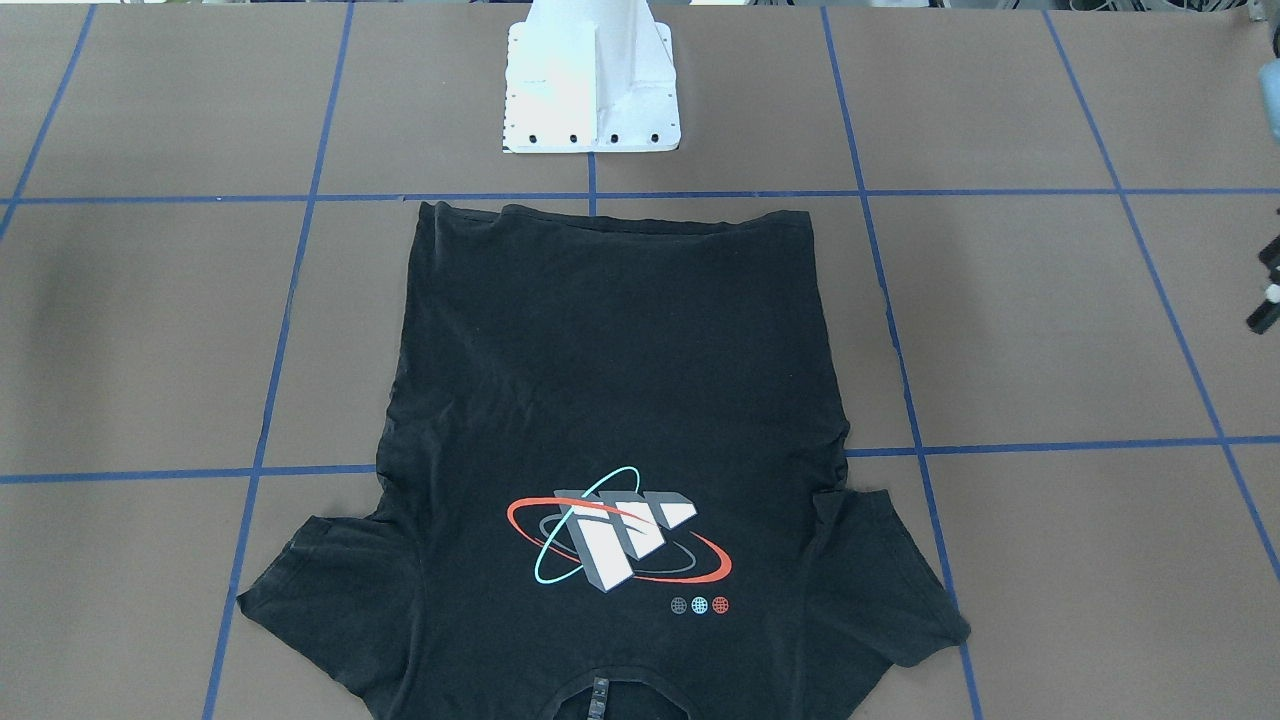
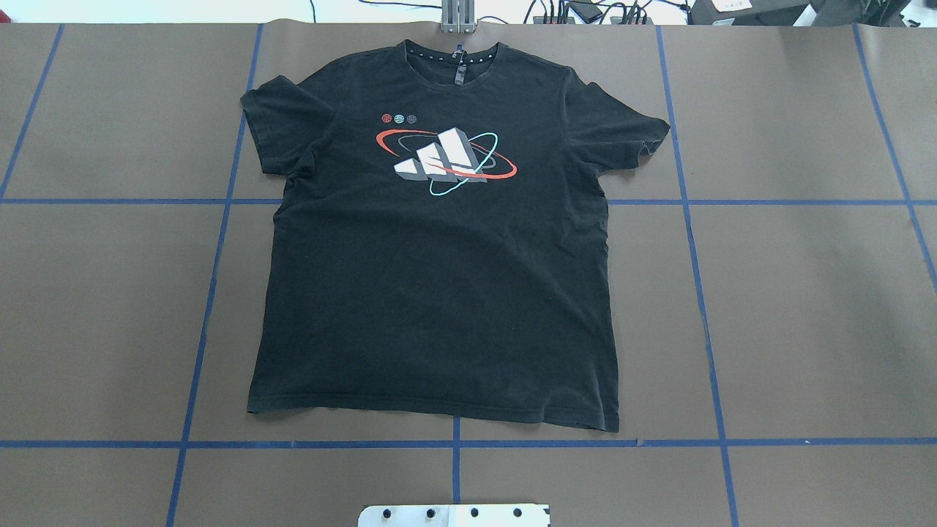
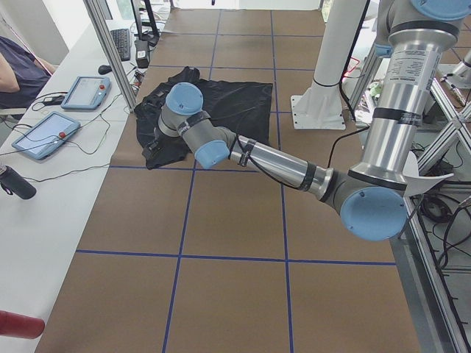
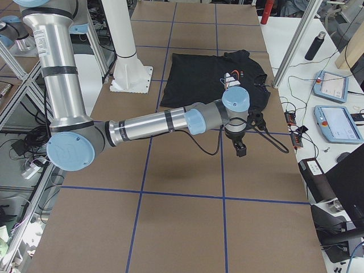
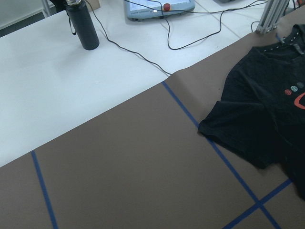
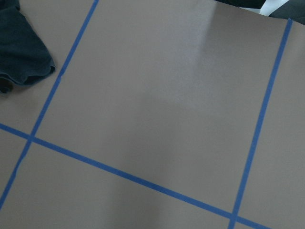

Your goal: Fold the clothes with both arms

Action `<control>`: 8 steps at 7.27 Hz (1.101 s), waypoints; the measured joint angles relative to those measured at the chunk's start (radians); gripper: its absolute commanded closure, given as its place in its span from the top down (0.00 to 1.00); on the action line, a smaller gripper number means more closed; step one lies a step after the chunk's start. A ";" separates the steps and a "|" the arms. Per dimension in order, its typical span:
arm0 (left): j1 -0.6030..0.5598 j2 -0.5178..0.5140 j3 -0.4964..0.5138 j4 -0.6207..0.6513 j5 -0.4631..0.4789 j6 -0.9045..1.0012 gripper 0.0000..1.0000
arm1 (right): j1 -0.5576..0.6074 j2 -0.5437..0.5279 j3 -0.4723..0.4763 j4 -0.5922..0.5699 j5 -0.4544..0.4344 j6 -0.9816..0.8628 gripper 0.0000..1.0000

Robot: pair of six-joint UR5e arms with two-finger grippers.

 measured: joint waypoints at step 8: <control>0.267 -0.294 0.453 -0.370 0.326 -0.437 1.00 | -0.365 0.276 -0.301 0.427 -0.297 0.742 0.97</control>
